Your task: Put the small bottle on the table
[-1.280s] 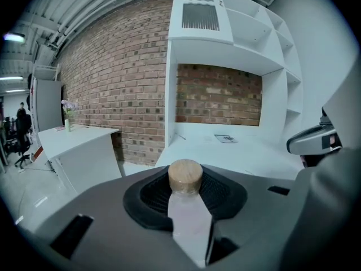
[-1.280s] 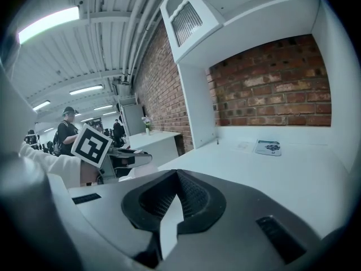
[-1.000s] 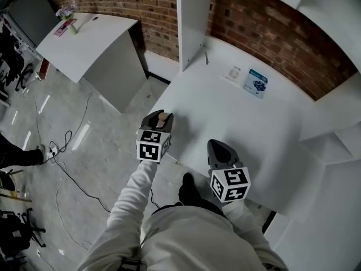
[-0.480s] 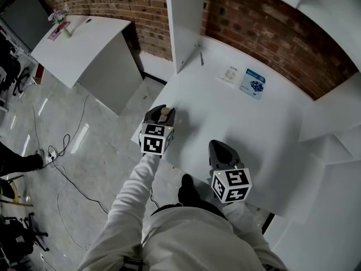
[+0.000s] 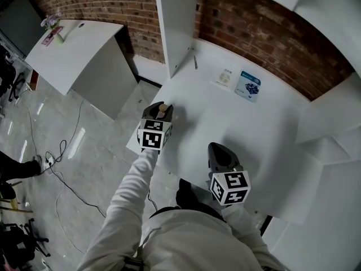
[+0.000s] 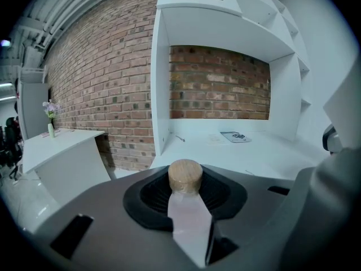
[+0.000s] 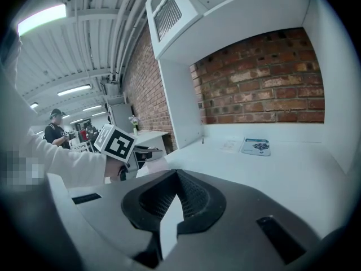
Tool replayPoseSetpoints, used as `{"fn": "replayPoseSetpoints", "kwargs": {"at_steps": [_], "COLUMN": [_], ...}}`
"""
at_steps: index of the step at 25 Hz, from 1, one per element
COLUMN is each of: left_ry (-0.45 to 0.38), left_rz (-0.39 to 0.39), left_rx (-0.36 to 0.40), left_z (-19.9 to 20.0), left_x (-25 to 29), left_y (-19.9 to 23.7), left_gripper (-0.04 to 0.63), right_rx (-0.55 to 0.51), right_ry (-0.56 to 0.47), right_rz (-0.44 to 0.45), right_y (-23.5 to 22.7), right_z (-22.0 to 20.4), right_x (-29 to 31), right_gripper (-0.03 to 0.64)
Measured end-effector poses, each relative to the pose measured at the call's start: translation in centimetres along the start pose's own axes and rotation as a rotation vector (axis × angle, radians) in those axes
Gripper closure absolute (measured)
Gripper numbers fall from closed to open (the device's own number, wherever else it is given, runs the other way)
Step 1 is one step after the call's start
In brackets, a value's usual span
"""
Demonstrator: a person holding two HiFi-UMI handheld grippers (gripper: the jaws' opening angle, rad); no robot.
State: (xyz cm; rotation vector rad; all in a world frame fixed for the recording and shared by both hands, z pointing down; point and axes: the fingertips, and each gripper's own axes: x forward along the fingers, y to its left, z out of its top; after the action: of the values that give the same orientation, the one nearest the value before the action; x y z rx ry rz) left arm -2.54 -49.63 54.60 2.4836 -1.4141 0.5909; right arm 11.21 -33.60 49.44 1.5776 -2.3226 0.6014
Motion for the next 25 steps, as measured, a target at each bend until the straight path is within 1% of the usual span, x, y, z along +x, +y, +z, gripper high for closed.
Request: {"fn": "replayPoseSetpoints", "kwargs": {"at_steps": [4, 8, 14, 18, 19, 21, 25], "left_ry": [-0.008, -0.015, 0.001, 0.006, 0.006, 0.011, 0.001], "left_rz": [-0.007, -0.010, 0.003, 0.006, 0.010, 0.014, 0.020], "left_rx": [-0.011, 0.005, -0.005, -0.029, -0.040, -0.066, -0.094], "left_z": [0.6, 1.4, 1.4, 1.5, 1.4, 0.8, 0.7], "left_x": [1.1, 2.0, 2.7, 2.8, 2.9, 2.8, 1.7], "left_y": [0.0, 0.3, 0.8, 0.8, 0.9, 0.9, 0.4], "left_gripper": [0.457, 0.456, 0.456, 0.453, 0.440, 0.385, 0.366], "right_rx": [0.008, 0.011, 0.008, 0.008, 0.009, 0.009, 0.002], "right_ry": [0.004, 0.007, 0.010, 0.008, 0.008, 0.006, -0.006], "right_rz": [-0.008, -0.011, -0.013, -0.010, -0.008, -0.003, 0.005], "right_y": [-0.5, -0.8, -1.1, -1.1, -1.0, -0.8, -0.8], "right_z": [-0.2, -0.2, -0.1, -0.2, -0.2, -0.3, -0.1], "right_x": [0.2, 0.4, 0.5, 0.3, 0.2, -0.1, -0.5], "right_gripper": [0.589, 0.589, 0.589, 0.589, 0.589, 0.589, 0.589]}}
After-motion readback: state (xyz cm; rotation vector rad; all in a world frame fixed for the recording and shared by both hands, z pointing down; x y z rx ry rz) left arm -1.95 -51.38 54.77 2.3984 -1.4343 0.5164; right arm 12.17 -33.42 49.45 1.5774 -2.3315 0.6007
